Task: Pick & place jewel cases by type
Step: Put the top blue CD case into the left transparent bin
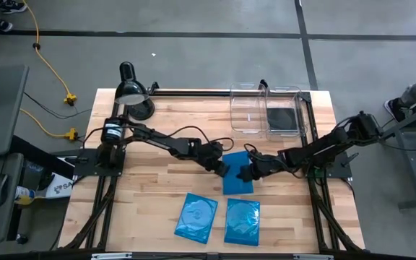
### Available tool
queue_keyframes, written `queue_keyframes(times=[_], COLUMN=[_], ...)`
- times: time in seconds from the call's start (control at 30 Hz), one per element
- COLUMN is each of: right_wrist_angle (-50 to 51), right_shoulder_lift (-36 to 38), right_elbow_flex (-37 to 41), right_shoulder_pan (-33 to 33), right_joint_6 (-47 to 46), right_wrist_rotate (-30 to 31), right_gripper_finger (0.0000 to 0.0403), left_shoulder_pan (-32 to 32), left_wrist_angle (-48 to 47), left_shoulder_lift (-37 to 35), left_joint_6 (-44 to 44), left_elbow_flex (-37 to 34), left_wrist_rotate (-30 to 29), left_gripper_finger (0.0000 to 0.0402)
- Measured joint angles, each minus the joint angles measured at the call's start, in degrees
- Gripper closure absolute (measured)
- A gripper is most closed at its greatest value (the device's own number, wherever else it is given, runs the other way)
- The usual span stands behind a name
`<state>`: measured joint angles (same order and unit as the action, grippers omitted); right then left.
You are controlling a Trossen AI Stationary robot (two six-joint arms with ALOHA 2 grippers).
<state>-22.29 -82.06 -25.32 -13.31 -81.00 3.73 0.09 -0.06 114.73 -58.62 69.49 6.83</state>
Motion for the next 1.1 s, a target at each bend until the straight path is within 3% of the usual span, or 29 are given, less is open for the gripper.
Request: queue_keyframes(times=[0.33,0.5,0.77,0.93,1.1], right_wrist_angle=[-5.30,-4.38,-1.96,-3.59,3.40], right_shoulder_lift=[4.45,11.66,25.04,33.43,40.20], right_elbow_flex=[0.00,0.02,0.02,-0.44,-2.83], right_shoulder_pan=[-1.28,-1.14,2.66,5.87,10.18], right_joint_6=[6.16,11.28,19.14,24.90,29.47], right_wrist_rotate=[1.32,3.45,1.64,-1.74,-1.76], right_gripper_finger=[0.0401,0.0402,0.0402,0.0403,0.0403], left_shoulder_pan=[0.05,0.07,0.26,0.53,0.29], left_wrist_angle=[-10.90,-11.87,-9.18,-6.53,-6.12], left_shoulder_lift=[-11.33,-17.32,-24.25,-26.71,-29.64], left_joint_6=[9.43,13.55,21.75,27.97,33.36], left_elbow_flex=[0.17,0.31,0.39,-0.02,0.10], left_wrist_rotate=[-10.04,-15.19,-23.94,-25.47,-23.90], left_gripper_finger=[0.0285,0.0285,0.0285,0.0285,0.0285])
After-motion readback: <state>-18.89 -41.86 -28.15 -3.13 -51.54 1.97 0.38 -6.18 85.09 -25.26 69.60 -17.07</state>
